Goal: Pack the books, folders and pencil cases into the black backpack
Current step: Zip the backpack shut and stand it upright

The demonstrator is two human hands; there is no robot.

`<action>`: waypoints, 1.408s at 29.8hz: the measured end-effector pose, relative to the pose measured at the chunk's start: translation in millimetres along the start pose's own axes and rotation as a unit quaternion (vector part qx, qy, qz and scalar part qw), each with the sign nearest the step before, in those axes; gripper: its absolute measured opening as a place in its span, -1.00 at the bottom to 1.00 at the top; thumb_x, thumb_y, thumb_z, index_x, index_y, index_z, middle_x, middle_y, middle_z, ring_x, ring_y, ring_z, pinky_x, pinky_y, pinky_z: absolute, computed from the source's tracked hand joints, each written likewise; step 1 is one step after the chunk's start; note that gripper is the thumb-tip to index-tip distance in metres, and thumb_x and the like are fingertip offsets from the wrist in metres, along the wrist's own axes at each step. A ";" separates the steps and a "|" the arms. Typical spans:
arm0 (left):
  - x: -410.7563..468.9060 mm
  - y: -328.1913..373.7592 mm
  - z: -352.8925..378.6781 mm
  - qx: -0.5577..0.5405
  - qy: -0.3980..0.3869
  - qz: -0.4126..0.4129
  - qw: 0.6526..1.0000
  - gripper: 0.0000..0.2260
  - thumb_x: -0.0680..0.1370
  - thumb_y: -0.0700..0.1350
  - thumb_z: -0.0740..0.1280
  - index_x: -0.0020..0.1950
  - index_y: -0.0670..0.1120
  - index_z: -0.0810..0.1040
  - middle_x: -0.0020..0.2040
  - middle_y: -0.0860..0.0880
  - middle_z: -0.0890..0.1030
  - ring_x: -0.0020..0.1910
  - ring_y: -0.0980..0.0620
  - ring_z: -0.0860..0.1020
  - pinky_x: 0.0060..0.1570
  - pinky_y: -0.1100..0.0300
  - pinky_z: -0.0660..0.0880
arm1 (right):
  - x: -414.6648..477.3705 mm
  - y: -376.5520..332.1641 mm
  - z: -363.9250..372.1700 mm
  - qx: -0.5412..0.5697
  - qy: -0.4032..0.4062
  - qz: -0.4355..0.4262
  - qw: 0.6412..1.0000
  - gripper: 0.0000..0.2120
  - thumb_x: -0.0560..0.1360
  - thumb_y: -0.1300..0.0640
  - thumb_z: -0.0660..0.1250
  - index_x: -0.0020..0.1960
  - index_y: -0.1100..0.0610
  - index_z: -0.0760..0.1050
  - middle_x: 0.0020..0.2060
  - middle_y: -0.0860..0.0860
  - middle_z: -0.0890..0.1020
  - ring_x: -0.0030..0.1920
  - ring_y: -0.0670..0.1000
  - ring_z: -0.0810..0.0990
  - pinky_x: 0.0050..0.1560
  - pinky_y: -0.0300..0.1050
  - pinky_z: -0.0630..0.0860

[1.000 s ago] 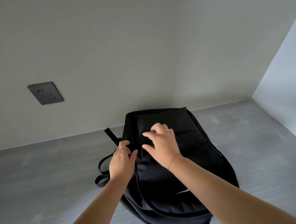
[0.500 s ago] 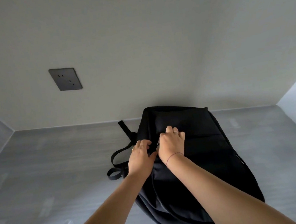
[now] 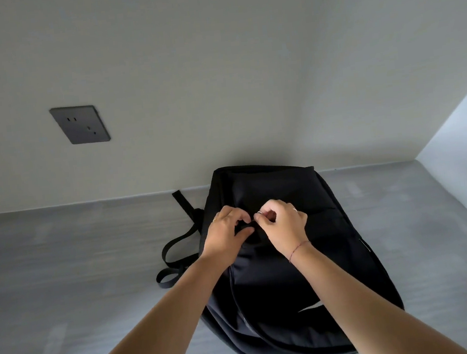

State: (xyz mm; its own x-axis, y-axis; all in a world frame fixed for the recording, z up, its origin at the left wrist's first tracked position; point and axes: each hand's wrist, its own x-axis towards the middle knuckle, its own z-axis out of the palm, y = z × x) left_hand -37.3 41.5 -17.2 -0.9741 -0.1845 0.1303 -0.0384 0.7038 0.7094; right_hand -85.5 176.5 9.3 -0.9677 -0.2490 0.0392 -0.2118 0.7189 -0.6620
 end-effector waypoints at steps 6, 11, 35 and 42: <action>9.6 8.0 -5.7 0.051 -0.030 0.052 0.997 -0.88 0.49 -0.18 0.39 0.01 -0.14 0.55 -0.02 -0.03 0.52 0.02 0.02 0.48 0.06 0.14 0.44 | -8.7 2.6 0.6 0.061 0.019 0.004 0.998 -0.82 0.47 0.06 0.34 -0.27 -0.01 0.40 -0.35 -0.14 0.49 -0.13 -0.06 0.46 0.09 -0.12 0.19; 6.7 3.4 -11.5 0.015 -0.045 0.016 0.999 -0.89 0.48 -0.16 0.42 -0.02 -0.12 0.57 -0.08 0.07 0.50 -0.07 0.13 0.45 -0.11 0.40 0.33 | -4.9 14.3 0.1 0.189 -0.011 0.056 0.980 -0.84 0.44 0.04 0.34 -0.28 0.03 0.44 -0.40 -0.10 0.51 -0.29 -0.09 0.47 0.15 0.24 0.45; 29.5 58.1 38.1 0.116 -0.043 0.059 0.991 -0.77 0.49 0.05 0.38 0.10 0.00 0.59 0.02 0.02 0.54 0.08 0.05 0.46 0.19 0.10 0.38 | 16.7 82.8 -54.5 0.083 0.043 0.073 0.993 -0.95 0.43 -0.06 0.36 -0.20 -0.12 0.55 -0.28 -0.19 0.61 -0.09 -0.11 0.58 0.18 0.08 0.43; 35.2 62.4 48.3 0.091 -0.006 0.029 0.995 -0.92 0.50 -0.09 0.38 -0.07 -0.06 0.64 -0.10 0.03 0.58 0.00 0.03 0.47 0.14 0.12 0.39 | 23.7 114.8 -68.5 0.139 0.092 0.118 0.979 -0.91 0.39 0.00 0.41 -0.23 0.00 0.57 -0.29 -0.09 0.62 -0.15 -0.01 0.59 0.04 0.02 0.51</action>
State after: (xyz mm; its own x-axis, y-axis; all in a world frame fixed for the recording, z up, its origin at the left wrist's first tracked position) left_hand -84.7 112.1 -1.7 -0.9785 -0.1321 0.1582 -0.0206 0.8264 0.5628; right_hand -142.1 297.6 -14.5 -0.9988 0.0432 -0.0219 0.0416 0.5318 -0.8459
